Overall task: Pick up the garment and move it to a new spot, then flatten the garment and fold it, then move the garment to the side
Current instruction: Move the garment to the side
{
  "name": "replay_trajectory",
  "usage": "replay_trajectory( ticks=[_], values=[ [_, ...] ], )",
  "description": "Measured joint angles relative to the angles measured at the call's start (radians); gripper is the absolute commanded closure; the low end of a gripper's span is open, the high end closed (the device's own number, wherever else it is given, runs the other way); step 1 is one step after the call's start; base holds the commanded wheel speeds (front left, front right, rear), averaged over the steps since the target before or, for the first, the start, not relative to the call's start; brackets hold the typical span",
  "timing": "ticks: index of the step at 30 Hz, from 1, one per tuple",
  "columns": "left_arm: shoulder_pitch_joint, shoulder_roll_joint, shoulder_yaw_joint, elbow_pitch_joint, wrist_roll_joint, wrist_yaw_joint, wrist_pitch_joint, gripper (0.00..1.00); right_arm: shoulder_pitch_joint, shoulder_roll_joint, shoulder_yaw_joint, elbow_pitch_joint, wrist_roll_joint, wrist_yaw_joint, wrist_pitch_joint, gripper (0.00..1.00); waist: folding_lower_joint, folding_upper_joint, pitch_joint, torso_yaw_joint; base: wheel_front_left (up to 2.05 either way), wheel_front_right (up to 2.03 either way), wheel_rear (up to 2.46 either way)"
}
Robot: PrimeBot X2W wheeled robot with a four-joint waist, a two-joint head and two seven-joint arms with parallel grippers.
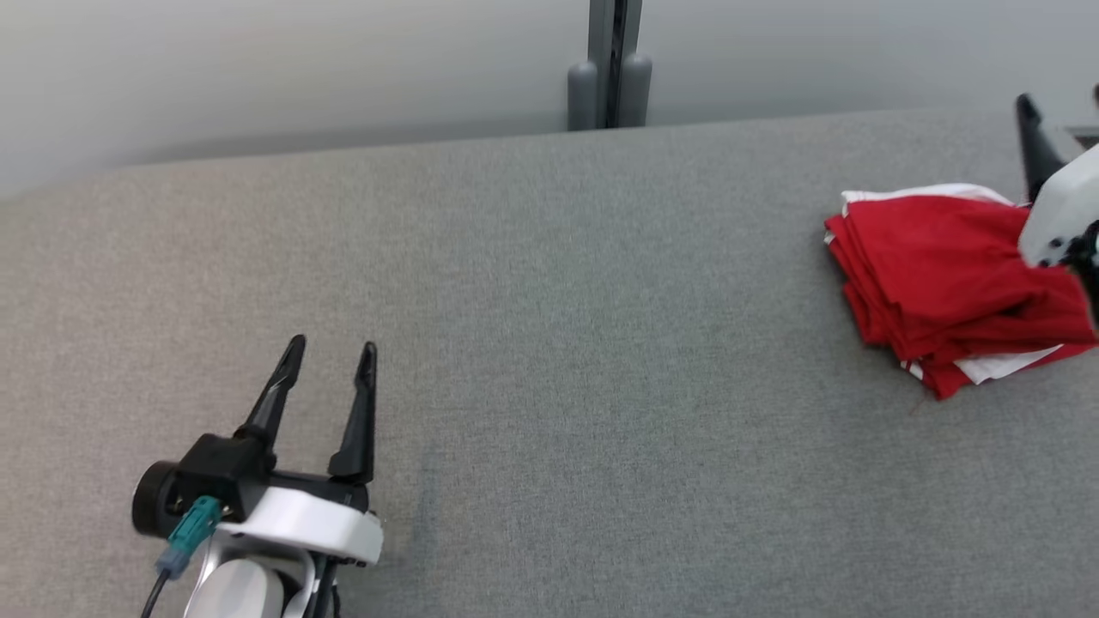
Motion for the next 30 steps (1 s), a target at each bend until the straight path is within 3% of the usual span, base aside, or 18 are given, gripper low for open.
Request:
replay_trajectory(
  ticks=[7,14,21,30],
  values=[
    [0.067,0.007,0.049,-0.037,-0.01,0.019,-0.002,0.0,0.15,0.019,-0.062,-0.175,0.015,0.0,-0.039,0.0,0.0001,0.0,-0.081,0.003,0.0,0.0,0.0],
    [0.127,0.006,0.074,-0.059,-0.017,0.023,-0.002,0.0,0.46,0.04,-0.258,-0.486,-0.077,0.0,-0.041,0.0,0.0,0.0,-0.143,0.007,0.0,0.0,0.0],
    [0.162,-0.003,0.086,-0.067,-0.03,0.024,-0.002,0.0,0.75,0.124,-0.434,-0.766,-0.235,0.0,-0.041,0.0,0.0,0.0,-0.163,0.012,0.0,0.0,0.0],
    [0.181,-0.013,0.102,-0.069,-0.018,0.031,-0.002,0.0,0.936,0.213,-0.542,-0.944,-0.329,0.0,-0.041,0.0,0.0,0.0,-0.168,0.025,0.0,0.0,0.0]
  ],
)
